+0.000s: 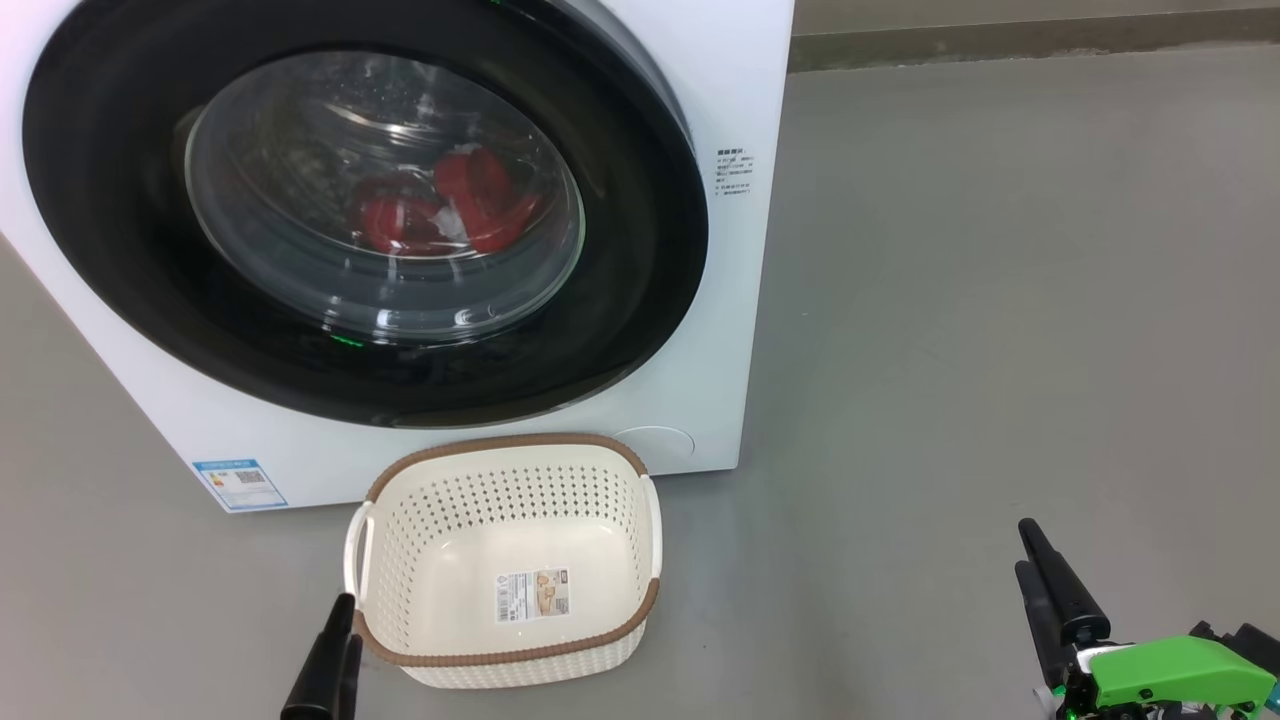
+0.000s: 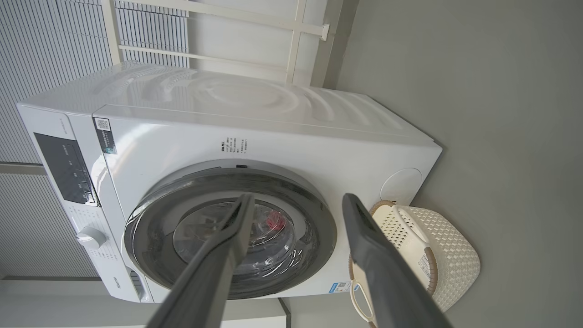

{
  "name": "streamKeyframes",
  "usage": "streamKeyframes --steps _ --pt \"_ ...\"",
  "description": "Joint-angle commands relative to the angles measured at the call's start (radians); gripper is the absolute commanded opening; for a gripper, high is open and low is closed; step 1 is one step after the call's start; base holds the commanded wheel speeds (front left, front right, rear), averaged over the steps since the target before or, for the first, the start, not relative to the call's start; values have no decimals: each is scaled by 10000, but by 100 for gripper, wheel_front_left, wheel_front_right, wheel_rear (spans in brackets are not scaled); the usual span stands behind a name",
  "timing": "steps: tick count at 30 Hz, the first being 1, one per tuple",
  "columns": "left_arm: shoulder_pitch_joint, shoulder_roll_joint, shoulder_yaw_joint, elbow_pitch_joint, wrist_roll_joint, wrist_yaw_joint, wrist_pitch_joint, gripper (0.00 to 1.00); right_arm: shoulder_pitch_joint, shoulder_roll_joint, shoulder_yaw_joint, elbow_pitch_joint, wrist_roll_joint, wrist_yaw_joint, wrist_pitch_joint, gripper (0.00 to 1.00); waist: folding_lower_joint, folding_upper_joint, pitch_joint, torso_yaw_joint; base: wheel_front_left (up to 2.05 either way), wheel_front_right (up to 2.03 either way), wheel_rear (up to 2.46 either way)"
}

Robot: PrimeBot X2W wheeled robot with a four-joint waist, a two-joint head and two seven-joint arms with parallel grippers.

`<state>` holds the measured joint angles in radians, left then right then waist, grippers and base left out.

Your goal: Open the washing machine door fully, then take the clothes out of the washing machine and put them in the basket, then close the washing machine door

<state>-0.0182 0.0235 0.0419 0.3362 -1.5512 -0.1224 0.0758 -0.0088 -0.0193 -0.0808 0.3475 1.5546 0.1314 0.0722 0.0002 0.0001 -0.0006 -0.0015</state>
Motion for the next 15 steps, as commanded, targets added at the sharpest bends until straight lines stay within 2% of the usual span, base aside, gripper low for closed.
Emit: streamKeyframes --steps 1,15 --pt "-368 190 47 -285 336 -12 -121 100 -471 -185 76 -231 -254 -1 -119 100 -1 -1 -4 -4 0 0 0" --pt "-457 143 116 -540 2087 -20 -507 100 -693 -259 318 -273 -2001 -2 -502 100 -2 -1 -17 -15 0 0 0"
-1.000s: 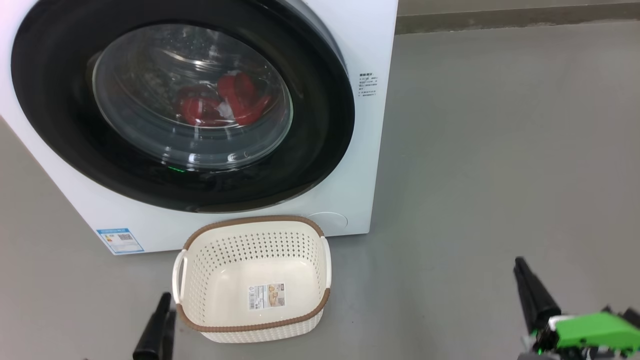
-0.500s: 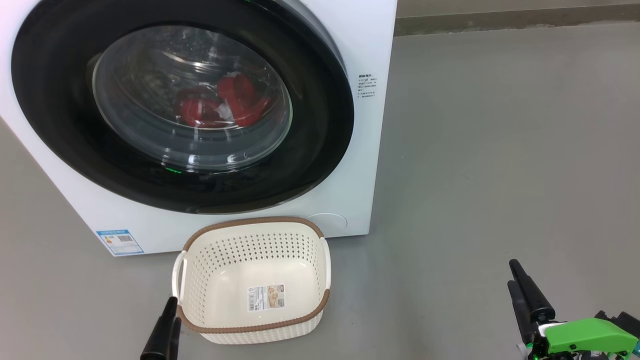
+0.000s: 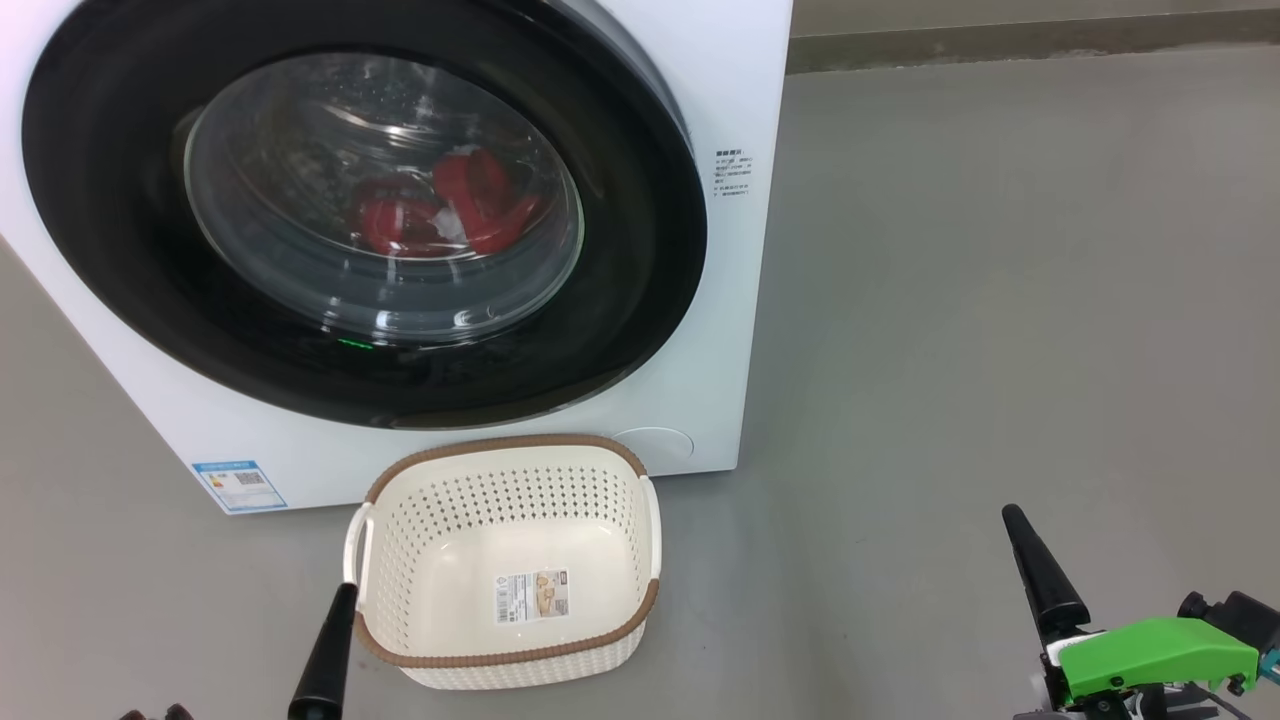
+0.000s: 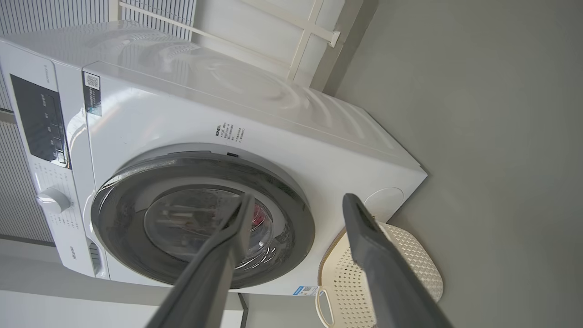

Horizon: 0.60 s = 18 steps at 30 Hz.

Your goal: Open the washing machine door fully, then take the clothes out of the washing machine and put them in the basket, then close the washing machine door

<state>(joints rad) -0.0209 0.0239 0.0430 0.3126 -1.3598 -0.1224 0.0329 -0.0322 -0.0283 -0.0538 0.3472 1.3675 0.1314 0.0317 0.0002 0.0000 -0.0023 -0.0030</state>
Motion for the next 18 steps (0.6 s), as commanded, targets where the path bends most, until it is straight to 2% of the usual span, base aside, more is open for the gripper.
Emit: streamKeyframes --steps 1,18 --pt "-435 137 103 -325 302 -21 -108 100 -473 -172 68 -279 -275 -2 -127 100 -1 0 -2 0 0 0 0" --pt "-552 135 68 -571 2807 -33 -642 100 -668 -176 254 -411 -2811 -3 -655 100 -1 0 -5 -24 0 0 0"
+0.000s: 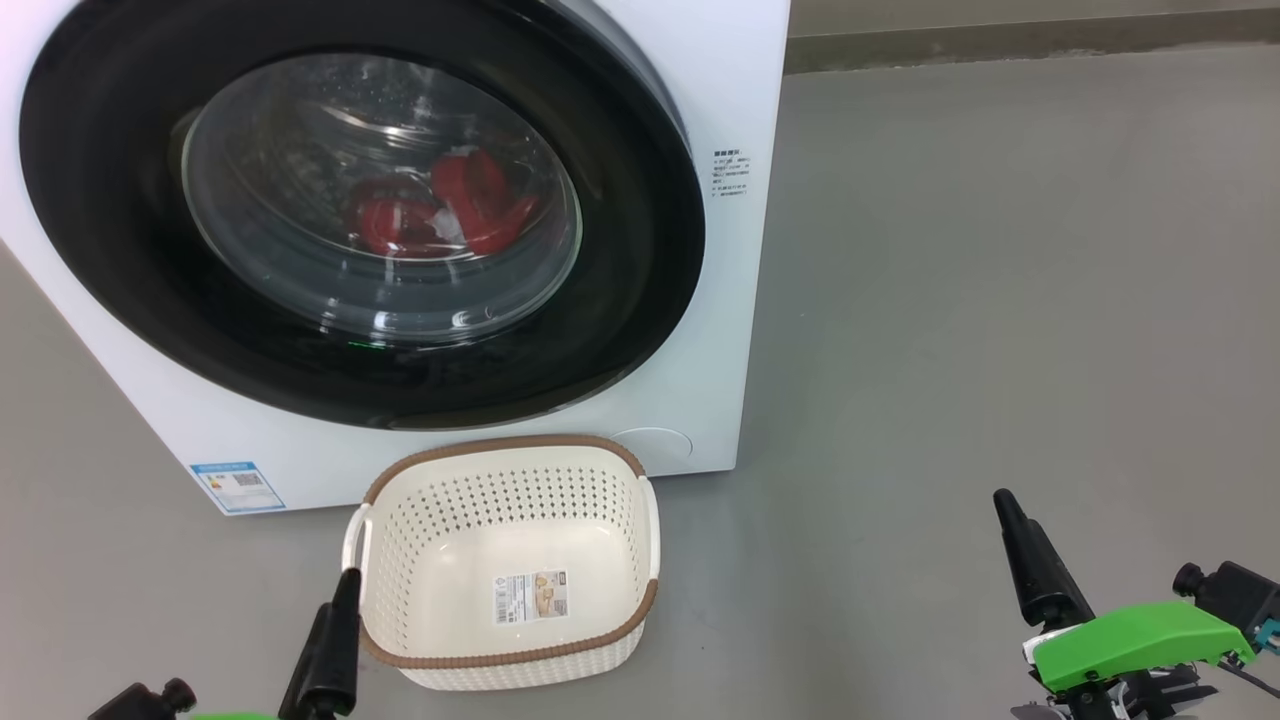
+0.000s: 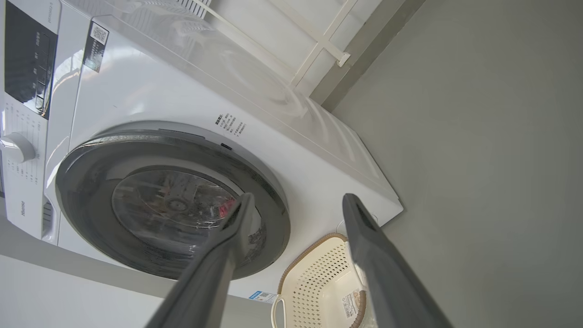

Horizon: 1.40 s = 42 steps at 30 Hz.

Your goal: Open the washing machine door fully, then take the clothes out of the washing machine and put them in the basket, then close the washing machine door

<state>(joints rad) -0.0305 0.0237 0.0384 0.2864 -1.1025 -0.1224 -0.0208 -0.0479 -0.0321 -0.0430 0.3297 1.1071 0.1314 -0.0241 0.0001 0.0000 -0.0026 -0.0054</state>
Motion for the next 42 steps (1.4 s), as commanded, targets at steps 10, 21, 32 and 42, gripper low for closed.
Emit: streamKeyframes --steps 10,21,32,42 --pt "-500 150 85 -306 1398 -39 -402 100 -688 -165 371 -83 -1346 -3 -391 100 -1 0 -39 -16 0 0 0" --pt "-528 168 91 -302 2538 -46 -730 100 -856 -247 707 -43 -2416 -4 -716 100 -1 0 -90 -1 0 0 0" --pt "-587 185 104 -434 3642 -12 -1026 100 -1018 -391 1061 -101 -3300 -5 -1008 100 -1 0 -85 0 0 0 0" --pt "-643 202 126 -567 5141 136 -1323 100 -1183 -483 1282 -81 -4376 -5 -1302 100 -1 0 -102 -9 0 0 0"
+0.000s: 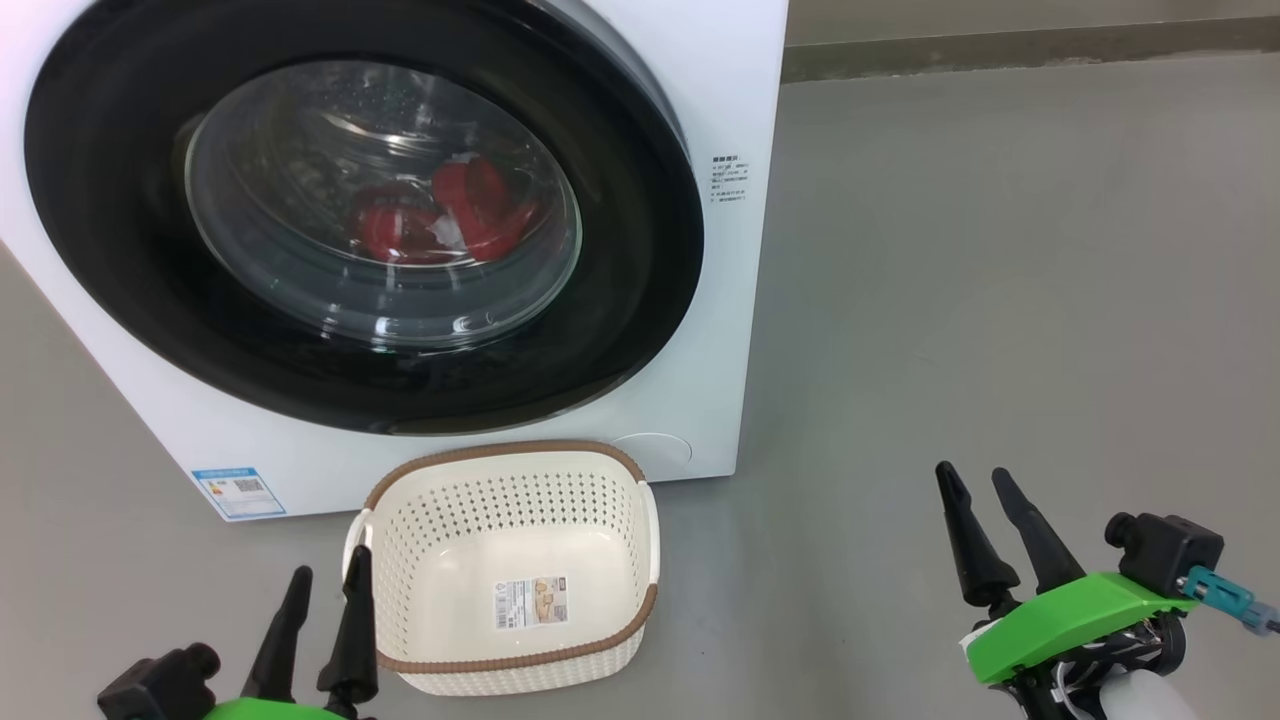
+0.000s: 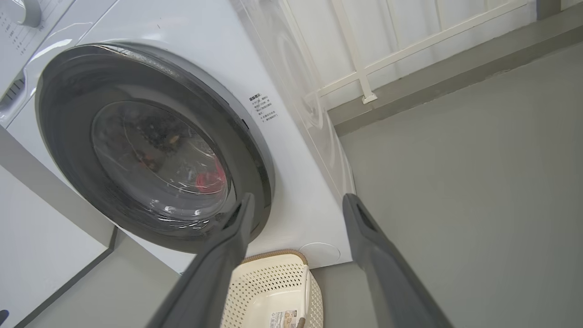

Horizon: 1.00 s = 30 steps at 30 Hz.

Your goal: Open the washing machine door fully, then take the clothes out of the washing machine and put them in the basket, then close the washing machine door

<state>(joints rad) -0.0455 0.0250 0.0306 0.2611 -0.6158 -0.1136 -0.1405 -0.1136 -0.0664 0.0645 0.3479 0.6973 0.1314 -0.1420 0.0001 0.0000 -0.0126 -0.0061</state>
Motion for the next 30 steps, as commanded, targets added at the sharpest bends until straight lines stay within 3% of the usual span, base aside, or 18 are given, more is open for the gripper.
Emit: streamKeyframes --steps 1,30 --pt "-498 191 212 -323 396 57 -156 100 -545 -147 229 -265 -387 -5 -152 100 0 0 -3 -3 0 0 0" --pt "-703 239 412 -247 3601 205 -987 100 -950 -266 660 -283 -3436 -7 -975 100 0 0 -78 -39 0 0 0"
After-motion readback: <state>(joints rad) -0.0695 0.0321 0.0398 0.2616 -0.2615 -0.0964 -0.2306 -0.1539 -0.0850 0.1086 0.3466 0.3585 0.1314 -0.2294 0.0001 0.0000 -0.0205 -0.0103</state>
